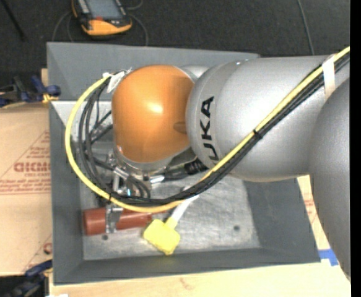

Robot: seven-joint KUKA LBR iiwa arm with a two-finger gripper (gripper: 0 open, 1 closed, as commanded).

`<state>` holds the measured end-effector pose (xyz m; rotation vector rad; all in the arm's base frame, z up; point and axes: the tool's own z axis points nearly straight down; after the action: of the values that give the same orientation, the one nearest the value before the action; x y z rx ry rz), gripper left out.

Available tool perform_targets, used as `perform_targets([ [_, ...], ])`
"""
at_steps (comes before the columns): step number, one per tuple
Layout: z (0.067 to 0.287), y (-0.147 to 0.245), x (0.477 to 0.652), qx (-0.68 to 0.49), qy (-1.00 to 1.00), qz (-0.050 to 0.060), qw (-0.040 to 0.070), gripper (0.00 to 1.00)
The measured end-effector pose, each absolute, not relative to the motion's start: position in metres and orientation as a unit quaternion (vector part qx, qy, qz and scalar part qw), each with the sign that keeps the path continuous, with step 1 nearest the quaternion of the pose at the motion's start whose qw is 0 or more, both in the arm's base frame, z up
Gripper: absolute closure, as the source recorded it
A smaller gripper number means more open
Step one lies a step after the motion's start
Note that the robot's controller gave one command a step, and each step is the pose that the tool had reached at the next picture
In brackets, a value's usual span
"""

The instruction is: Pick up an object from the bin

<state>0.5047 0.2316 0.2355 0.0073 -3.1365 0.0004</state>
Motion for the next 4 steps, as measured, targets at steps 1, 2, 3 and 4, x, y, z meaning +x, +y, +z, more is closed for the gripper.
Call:
perform_targets([
  [1,0.240,0.230,0.507,0.000,-1.000,-0.001,-0.001,0.00],
  [2,0.166,0.194,0.510,-0.039,-0.999,-0.001,-0.003,0.00],
  [3,0.113,0.175,0.507,-0.201,-0.980,-0.001,-0.001,0.00],
  [4,0.084,0.161,0.525,-0.259,-0.966,-0.001,0.002,0.00],
])
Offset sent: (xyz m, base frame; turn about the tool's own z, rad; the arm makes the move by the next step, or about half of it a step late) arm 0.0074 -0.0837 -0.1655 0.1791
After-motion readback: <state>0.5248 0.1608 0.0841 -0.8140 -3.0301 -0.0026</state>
